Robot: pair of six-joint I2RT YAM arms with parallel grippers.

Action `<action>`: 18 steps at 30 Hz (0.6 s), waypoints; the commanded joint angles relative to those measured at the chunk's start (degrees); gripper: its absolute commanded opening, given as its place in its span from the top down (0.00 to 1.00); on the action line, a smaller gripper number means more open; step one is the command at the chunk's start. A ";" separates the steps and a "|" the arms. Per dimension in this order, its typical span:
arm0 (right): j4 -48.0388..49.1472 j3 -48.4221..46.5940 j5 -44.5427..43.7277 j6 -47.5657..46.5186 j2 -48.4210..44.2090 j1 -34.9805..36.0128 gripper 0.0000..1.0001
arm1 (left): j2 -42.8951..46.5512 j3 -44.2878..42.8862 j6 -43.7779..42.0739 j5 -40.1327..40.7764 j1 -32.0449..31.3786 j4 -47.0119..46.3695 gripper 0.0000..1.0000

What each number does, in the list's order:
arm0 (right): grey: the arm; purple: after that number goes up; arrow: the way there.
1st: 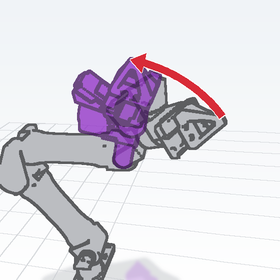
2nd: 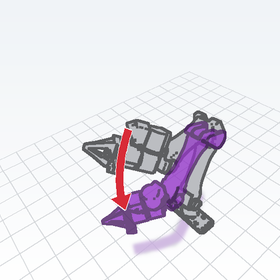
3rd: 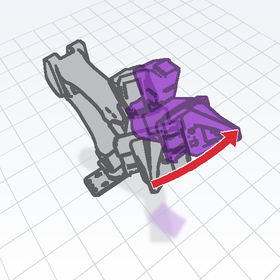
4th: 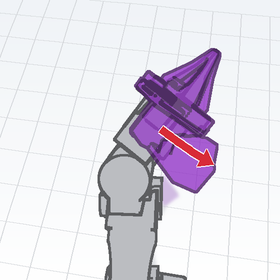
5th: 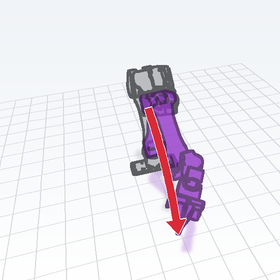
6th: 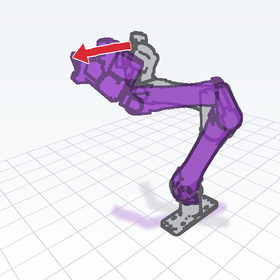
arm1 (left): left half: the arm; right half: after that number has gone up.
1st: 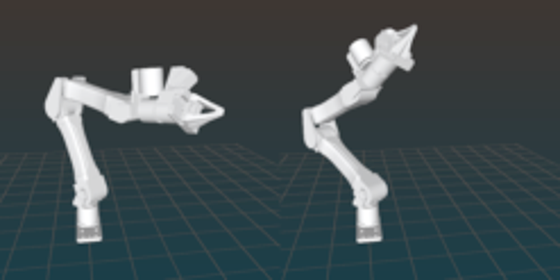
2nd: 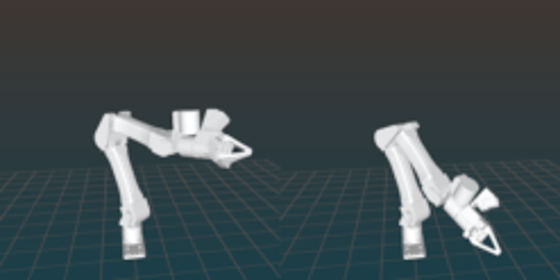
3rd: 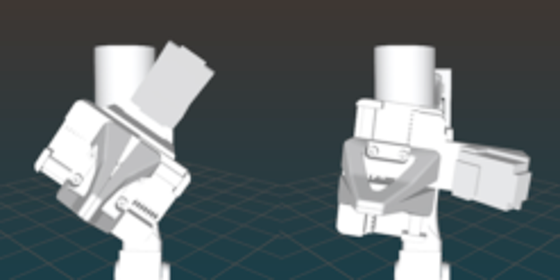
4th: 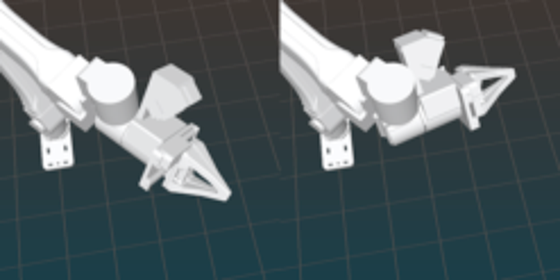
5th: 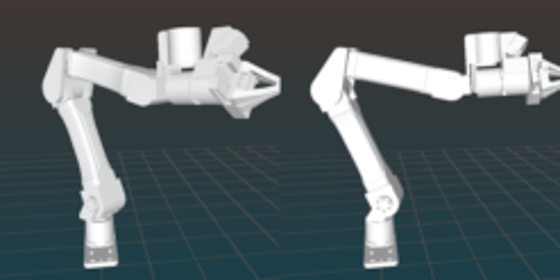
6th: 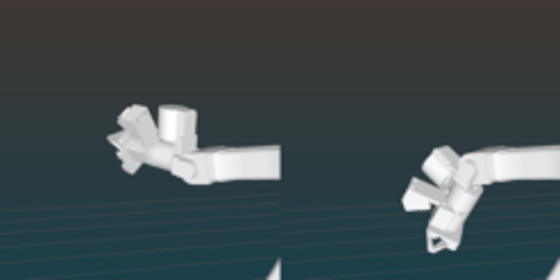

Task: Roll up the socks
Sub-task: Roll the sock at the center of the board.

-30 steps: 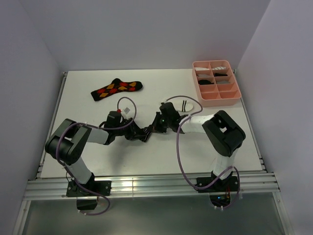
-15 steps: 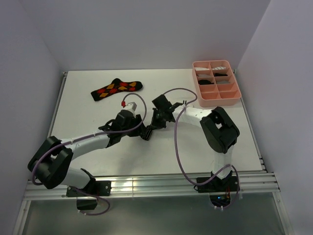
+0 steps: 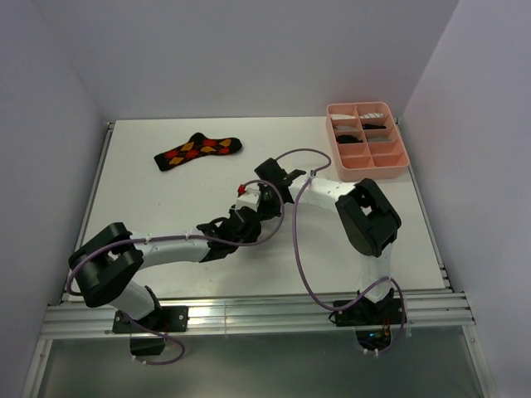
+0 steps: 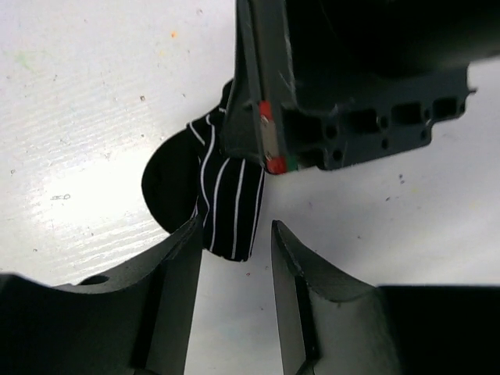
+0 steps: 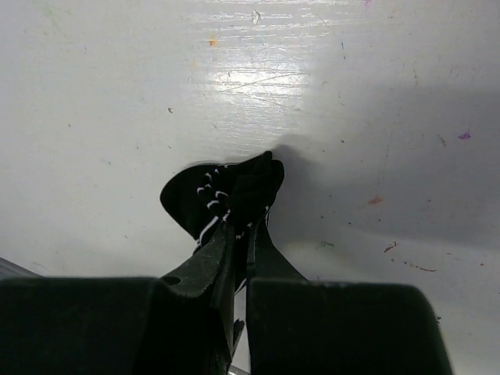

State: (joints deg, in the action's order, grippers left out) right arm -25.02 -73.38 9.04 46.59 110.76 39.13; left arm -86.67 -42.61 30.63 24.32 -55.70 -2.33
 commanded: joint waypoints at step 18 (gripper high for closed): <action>-3.64 0.25 0.62 0.69 1.92 0.68 1.00 | -14.22 -7.14 -4.88 12.34 -6.79 1.53 0.83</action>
State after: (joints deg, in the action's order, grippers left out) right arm -26.17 -73.93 9.89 47.07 111.42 38.74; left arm -99.07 -48.03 25.78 37.56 -62.19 -2.02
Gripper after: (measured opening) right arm 0.051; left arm 0.211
